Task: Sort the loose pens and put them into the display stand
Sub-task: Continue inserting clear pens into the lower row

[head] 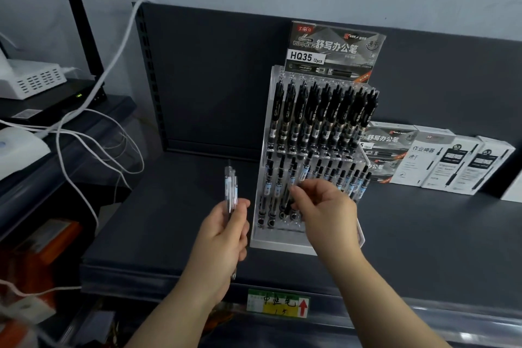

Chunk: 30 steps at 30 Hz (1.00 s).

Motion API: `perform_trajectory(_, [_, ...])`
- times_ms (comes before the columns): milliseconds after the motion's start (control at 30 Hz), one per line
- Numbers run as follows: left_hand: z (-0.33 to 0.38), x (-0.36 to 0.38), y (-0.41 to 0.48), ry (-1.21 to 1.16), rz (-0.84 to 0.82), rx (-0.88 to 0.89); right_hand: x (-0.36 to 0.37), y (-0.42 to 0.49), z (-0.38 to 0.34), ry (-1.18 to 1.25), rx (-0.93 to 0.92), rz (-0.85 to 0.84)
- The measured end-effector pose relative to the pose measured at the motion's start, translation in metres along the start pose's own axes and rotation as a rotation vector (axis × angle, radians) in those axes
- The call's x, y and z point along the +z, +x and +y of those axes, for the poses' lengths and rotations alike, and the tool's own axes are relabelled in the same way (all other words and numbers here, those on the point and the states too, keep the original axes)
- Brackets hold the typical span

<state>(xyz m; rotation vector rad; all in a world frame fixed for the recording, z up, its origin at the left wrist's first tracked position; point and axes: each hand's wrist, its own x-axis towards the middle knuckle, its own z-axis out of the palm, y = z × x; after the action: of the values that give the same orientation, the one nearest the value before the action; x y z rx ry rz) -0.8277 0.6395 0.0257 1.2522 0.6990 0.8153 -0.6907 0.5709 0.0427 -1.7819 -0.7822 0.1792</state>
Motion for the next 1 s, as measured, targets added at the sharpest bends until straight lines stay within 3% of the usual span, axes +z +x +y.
perform_trajectory(400, [0.002,0.000,-0.002,-0.082,0.002,-0.007,0.013,0.000,0.021,-0.316,-0.062,-0.102])
perform_trajectory(633, [0.002,0.000,-0.007,-0.080,-0.027,0.009,0.009,-0.001,0.022,-0.289,-0.053,-0.101])
perform_trajectory(767, [0.002,0.004,-0.009,-0.082,-0.052,0.017,0.003,-0.015,0.014,-0.063,-0.077,0.014])
perform_trajectory(833, [0.002,0.006,-0.010,-0.054,-0.078,0.033,0.001,-0.022,0.006,0.064,-0.064,-0.058])
perform_trajectory(1000, [0.001,0.018,-0.012,0.057,-0.139,0.108,-0.004,-0.030,-0.011,0.311,0.014,-0.512])
